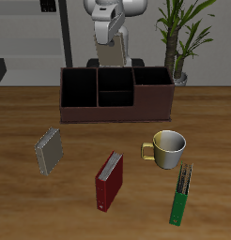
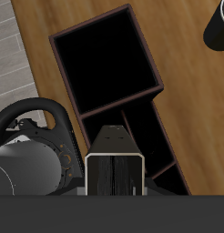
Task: Place the left yellow book into the back desk caddy's back compartment
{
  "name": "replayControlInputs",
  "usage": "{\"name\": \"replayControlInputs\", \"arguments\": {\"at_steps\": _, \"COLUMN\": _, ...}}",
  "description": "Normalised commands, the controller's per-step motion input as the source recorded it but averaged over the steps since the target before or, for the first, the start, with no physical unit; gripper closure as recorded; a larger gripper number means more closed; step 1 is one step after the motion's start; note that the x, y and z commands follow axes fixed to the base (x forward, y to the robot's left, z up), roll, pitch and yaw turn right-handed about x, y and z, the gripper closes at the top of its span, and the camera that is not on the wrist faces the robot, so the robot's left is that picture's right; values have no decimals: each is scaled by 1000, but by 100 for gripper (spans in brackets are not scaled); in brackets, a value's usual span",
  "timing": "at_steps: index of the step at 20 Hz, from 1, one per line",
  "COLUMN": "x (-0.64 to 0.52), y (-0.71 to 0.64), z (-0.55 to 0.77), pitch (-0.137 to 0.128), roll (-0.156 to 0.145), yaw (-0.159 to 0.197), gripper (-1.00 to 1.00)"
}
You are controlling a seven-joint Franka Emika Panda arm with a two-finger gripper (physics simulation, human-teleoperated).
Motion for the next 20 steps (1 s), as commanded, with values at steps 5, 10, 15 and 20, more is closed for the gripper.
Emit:
{"name": "replayControlInputs", "arguments": {"at_steps": 5, "x": 67, "y": -5, "z": -104, "pitch": 29, "roll": -16, "yaw": 94, "gripper": 100}}
{"name": "replayControlInputs", "arguments": {"at_steps": 10, "x": 72, "y": 85, "z": 69, "pitch": -8, "roll": 2, "yaw": 69, "gripper": 100}}
{"name": "replayControlInputs", "arguments": {"at_steps": 15, "x": 25, "y": 131, "z": -58, "pitch": 8, "roll": 17, "yaw": 41, "gripper": 100}}
{"name": "replayControlInputs", "arguments": {"at_steps": 20, "x": 5, "y": 42, "z": -148, "pitch": 37, "roll": 1, "yaw": 44, "gripper": 100}}
